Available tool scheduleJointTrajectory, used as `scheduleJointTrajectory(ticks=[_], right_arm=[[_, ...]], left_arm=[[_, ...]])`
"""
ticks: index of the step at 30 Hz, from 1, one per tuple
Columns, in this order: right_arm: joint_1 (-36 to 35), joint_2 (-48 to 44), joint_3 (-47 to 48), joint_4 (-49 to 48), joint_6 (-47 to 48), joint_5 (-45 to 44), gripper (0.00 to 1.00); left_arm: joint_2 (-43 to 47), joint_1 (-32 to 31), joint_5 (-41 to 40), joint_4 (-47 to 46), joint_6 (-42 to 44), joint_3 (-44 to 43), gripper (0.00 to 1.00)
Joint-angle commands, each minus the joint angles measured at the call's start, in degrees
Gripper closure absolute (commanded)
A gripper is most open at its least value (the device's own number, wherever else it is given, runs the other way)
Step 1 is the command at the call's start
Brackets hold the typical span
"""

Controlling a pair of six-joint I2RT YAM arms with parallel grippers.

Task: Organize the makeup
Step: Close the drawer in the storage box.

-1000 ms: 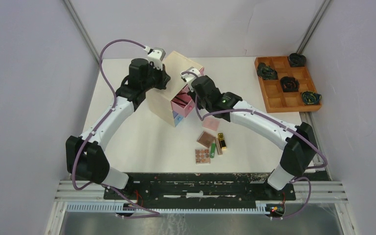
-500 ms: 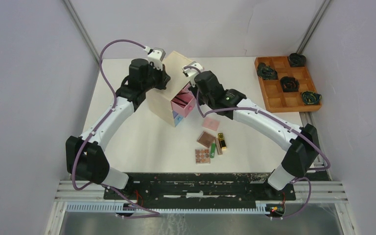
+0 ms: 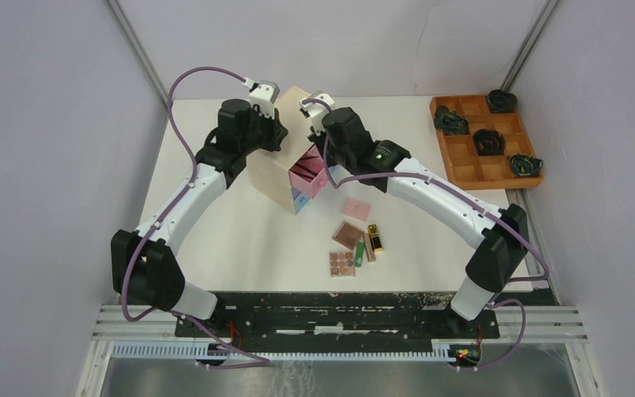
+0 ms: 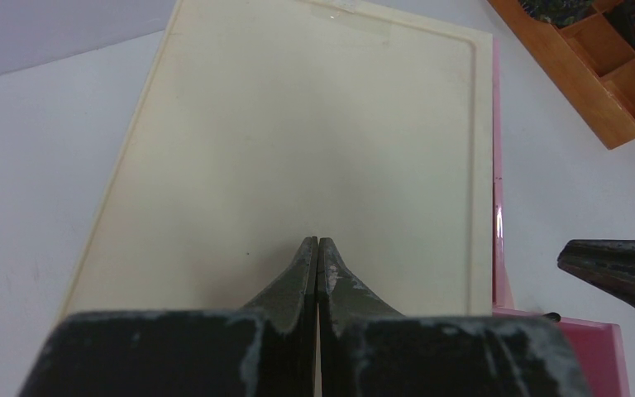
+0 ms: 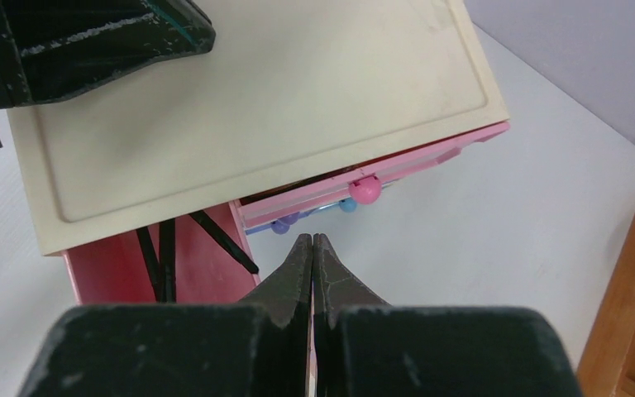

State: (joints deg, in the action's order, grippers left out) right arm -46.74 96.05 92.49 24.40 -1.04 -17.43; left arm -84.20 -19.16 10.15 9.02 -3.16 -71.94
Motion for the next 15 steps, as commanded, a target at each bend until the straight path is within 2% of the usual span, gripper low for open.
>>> scheduleJointTrajectory(ticks=[1, 15], right_arm=[[0.16, 1.94, 3.42, -1.3, 0.03, 1.7, 0.99], [0.16, 0.66, 1.58, -1.11, -1.25, 5.24, 1.0]], left_arm=[[-1.79, -0.18, -1.96, 8.65, 0.44, 2.4, 0.97], [-2.46, -0.18, -1.98, 8.56, 0.54, 2.53, 0.97]])
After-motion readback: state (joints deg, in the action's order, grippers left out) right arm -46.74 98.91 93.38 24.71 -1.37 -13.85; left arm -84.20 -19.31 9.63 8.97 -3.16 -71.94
